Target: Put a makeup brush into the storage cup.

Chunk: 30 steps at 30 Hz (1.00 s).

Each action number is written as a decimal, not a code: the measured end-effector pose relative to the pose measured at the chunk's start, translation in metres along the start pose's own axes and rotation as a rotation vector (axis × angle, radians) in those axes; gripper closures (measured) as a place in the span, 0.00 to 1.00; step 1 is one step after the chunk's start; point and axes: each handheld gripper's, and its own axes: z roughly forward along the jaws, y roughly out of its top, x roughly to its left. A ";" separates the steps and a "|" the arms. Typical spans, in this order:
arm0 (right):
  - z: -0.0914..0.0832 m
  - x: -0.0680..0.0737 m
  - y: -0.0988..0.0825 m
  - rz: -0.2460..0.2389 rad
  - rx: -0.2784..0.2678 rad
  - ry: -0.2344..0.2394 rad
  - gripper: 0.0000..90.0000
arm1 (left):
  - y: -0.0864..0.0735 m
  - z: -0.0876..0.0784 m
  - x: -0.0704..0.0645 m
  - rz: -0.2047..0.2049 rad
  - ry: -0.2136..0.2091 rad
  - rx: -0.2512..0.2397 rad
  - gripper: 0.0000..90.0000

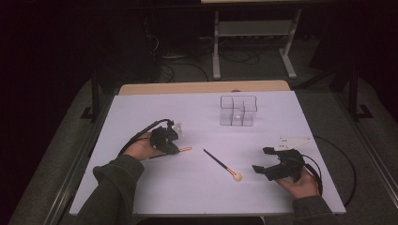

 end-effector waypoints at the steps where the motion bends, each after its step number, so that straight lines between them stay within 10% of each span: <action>1: 0.000 0.000 0.000 0.000 0.001 0.000 0.18 | 0.000 0.000 0.000 -0.005 -0.003 -0.002 0.92; 30: 0.001 0.001 0.001 -0.002 0.006 0.000 0.18 | -0.004 -0.028 -0.004 -0.059 -0.014 -0.093 0.93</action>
